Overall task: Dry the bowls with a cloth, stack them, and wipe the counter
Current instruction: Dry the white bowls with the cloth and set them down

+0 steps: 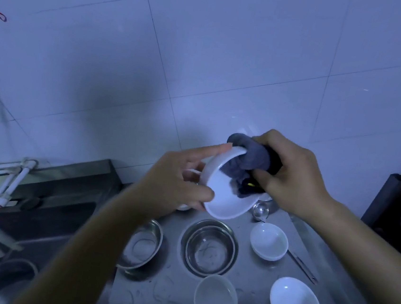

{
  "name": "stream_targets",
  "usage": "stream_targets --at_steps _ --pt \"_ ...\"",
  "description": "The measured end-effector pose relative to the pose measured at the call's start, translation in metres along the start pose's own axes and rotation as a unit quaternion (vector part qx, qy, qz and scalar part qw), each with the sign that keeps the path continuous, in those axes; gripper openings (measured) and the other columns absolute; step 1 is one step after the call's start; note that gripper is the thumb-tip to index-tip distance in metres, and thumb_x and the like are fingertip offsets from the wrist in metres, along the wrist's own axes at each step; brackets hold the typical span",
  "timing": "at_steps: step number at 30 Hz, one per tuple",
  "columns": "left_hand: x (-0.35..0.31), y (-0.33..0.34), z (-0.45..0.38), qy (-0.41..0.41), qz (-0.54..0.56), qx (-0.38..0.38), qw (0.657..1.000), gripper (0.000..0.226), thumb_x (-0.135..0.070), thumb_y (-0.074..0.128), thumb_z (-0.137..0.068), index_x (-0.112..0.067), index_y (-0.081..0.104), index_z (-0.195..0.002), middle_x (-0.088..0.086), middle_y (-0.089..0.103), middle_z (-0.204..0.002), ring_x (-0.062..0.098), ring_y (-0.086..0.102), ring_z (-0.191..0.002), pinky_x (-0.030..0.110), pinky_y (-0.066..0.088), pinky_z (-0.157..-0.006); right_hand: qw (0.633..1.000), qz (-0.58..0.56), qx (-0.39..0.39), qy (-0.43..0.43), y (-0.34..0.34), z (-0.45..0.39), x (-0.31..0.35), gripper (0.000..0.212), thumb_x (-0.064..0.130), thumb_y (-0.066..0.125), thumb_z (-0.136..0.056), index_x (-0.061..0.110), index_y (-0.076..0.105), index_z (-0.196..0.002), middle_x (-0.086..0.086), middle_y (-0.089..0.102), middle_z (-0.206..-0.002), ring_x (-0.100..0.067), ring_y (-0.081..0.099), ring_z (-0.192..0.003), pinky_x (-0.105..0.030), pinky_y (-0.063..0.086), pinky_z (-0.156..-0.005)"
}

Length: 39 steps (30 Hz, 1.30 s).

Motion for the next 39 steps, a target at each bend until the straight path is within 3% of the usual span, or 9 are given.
stream_targets --at_steps 3,7,12,15,19,27,32,36,39 --pt "-0.012 -0.014 -0.002 -0.049 -0.032 0.077 0.995 0.082 0.010 0.076 -0.078 -0.054 0.064 -0.126 0.007 0.072 -0.115 0.029 0.075 -0.096 0.049 0.063 -0.078 0.998 -0.042 0.013 0.038 0.008 0.006 0.001 0.031 0.014 0.068 -0.071 0.031 0.054 -0.093 0.010 0.066 -0.080 -0.021 0.063 -0.075 -0.044 0.054 -0.066" --pt "0.004 -0.005 0.004 -0.016 -0.037 -0.081 0.996 0.098 -0.012 0.085 -0.078 -0.070 0.035 -0.138 -0.011 0.046 -0.146 0.010 0.063 -0.120 0.041 0.061 -0.089 0.980 -0.090 -0.096 0.149 0.021 0.000 -0.014 0.033 0.003 0.072 -0.071 0.025 0.050 -0.084 0.012 0.063 -0.074 -0.017 0.059 -0.071 -0.035 0.048 -0.064" --pt "0.044 0.038 0.011 0.055 0.030 -0.171 0.983 0.090 -0.010 0.083 -0.082 -0.061 0.038 -0.142 -0.021 0.050 -0.143 0.001 0.052 -0.131 0.013 0.053 -0.086 0.923 -0.197 -0.142 0.297 0.031 -0.003 -0.024 0.031 -0.004 0.070 -0.071 0.015 0.048 -0.079 0.002 0.060 -0.068 -0.017 0.055 -0.061 -0.031 0.044 -0.060" --pt "0.054 0.059 0.005 0.076 0.112 -0.226 0.965 0.072 0.008 0.070 -0.089 -0.032 0.049 -0.145 -0.007 0.067 -0.128 0.013 0.064 -0.120 0.017 0.056 -0.081 0.870 -0.290 -0.136 0.373 0.042 -0.001 -0.021 0.033 -0.012 0.067 -0.070 0.012 0.047 -0.081 -0.010 0.057 -0.063 -0.023 0.056 -0.060 -0.035 0.046 -0.057" --pt "0.058 0.078 0.001 0.074 0.169 -0.293 0.938 0.066 0.015 0.062 -0.089 -0.027 0.055 -0.139 0.000 0.073 -0.120 0.016 0.068 -0.114 0.037 0.059 -0.094 0.830 -0.328 -0.130 0.433 0.050 0.004 -0.022 0.035 -0.013 0.067 -0.070 0.013 0.045 -0.079 -0.012 0.055 -0.064 -0.026 0.054 -0.061 -0.031 0.044 -0.052" --pt "0.073 0.080 0.002 0.054 0.240 -0.309 0.919 0.070 0.026 0.050 -0.085 -0.016 0.057 -0.141 0.006 0.072 -0.125 0.029 0.067 -0.117 0.033 0.060 -0.077 0.922 -0.198 -0.120 0.309 0.045 0.018 -0.027 0.036 -0.009 0.067 -0.071 0.015 0.042 -0.080 0.002 0.052 -0.066 -0.017 0.049 -0.062 -0.033 0.041 -0.057" --pt "0.078 0.065 0.001 0.014 0.194 -0.277 0.941 0.072 0.026 0.051 -0.081 -0.017 0.061 -0.138 0.003 0.075 -0.118 0.022 0.072 -0.106 0.039 0.060 -0.071 0.991 -0.020 -0.046 0.124 0.031 0.004 -0.028 0.032 0.001 0.065 -0.070 0.024 0.046 -0.083 0.013 0.059 -0.071 -0.017 0.054 -0.069 -0.036 0.046 -0.063" --pt "0.076 0.041 -0.005 -0.055 0.140 -0.135 0.979 0.072 0.017 0.052 -0.068 -0.025 0.071 -0.124 0.008 0.078 -0.103 0.025 0.069 -0.084 0.059 0.058 -0.075 0.976 0.144 0.132 -0.094 0.027 -0.004 -0.027 0.040 0.002 0.063 -0.069 0.031 0.047 -0.092 0.017 0.047 -0.080 -0.017 0.053 -0.070 -0.033 0.037 -0.059" --pt "0.077 0.035 -0.003 -0.086 0.150 -0.101 0.980 0.069 0.011 0.059 -0.076 -0.038 0.068 -0.123 0.008 0.072 -0.121 0.023 0.072 -0.095 0.052 0.062 -0.078 0.982 0.130 0.129 -0.050 0.031 -0.004 -0.026 0.036 0.005 0.064 -0.072 0.030 0.049 -0.093 0.012 0.054 -0.082 -0.023 0.058 -0.076 -0.036 0.041 -0.062"
Point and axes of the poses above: each hand's wrist, its own z-axis away from the middle knuckle, its own y-axis out of the palm, x = y × z, the point moved 1 cm from there along -z, towards the middle knuckle
